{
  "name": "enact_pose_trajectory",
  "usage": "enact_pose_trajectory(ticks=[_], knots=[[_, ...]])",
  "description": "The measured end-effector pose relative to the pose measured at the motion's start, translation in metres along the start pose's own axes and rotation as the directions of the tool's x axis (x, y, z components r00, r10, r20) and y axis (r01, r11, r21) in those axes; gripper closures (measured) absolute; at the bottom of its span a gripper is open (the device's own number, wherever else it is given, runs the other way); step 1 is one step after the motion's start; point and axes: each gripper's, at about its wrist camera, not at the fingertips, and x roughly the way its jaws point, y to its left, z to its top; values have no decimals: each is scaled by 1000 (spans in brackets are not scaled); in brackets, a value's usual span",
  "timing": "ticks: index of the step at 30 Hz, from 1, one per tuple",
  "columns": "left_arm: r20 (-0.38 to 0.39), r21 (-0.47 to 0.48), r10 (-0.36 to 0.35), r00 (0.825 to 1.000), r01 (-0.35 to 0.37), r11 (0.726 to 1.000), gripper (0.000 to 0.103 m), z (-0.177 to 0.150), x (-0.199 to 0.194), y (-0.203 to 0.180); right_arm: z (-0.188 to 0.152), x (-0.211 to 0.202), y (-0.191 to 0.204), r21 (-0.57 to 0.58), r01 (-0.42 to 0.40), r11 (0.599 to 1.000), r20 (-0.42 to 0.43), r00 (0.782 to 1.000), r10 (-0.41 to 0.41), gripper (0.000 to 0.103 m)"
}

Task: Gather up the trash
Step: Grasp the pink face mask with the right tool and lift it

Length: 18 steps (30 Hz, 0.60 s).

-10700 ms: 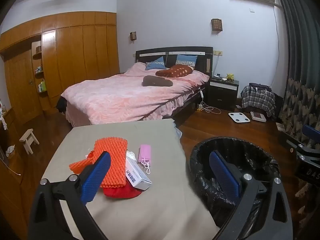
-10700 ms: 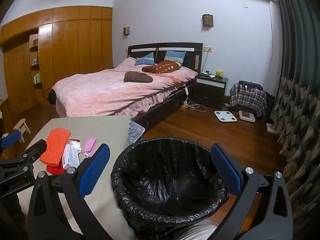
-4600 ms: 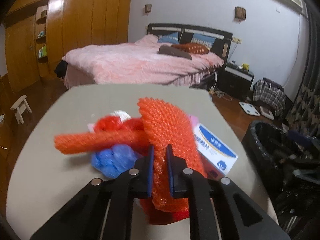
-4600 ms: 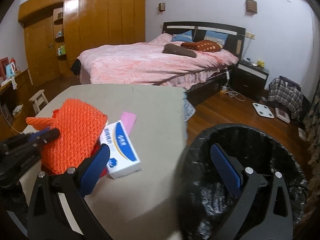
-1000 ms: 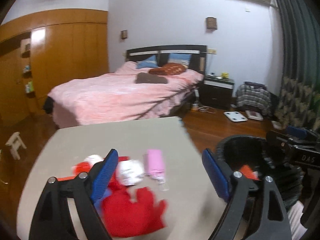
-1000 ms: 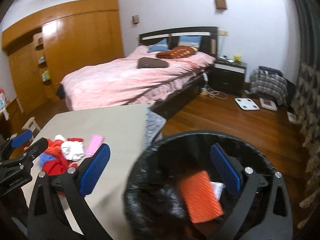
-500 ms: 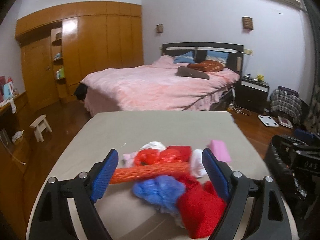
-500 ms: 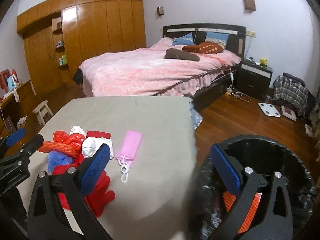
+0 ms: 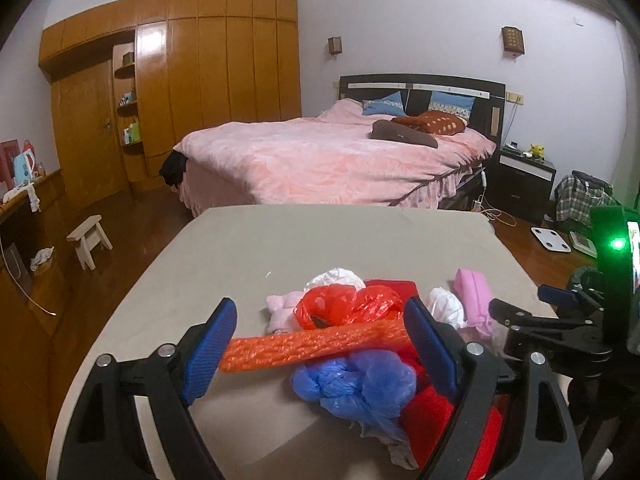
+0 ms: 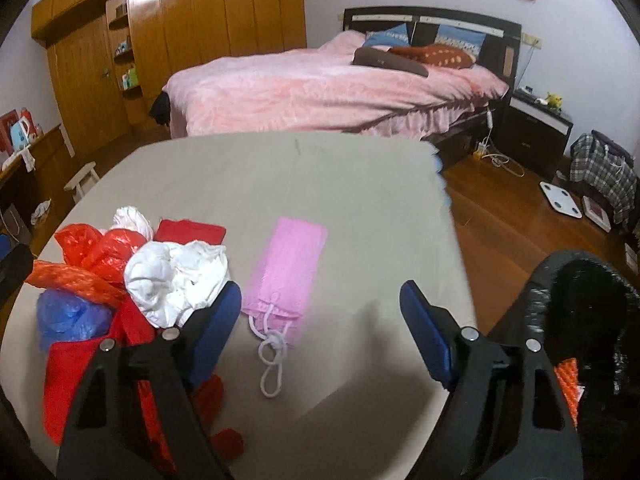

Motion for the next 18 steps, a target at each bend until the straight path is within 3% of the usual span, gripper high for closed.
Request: enact_pose_trajectory(ticks=[7,9,11,14,18], knots=[[-28,-7,-6,1000,5,1000,19,-6,11,-3,0,22,7,-28,-24,999,-84,996,22,39],[-32,-11,-8,999,8,1000,19,-6,12,-3,-1,26,7,-22,-45,999,-115,992,42,48],[-35,-11,-11,999,10,1000,19,-8,12,-3,-2,30,8,-21,-80,997,-139,987,76,68],[-35,-10,-18,999,18,1000,19,-7,10,-3,-2,30,13,-34,-108,994,-141,985,102,87],[-29,-12,-23,999,23,1000,19,-9,4,-2,-3,21,12,-32,-123,992,-123,985,118,95]])
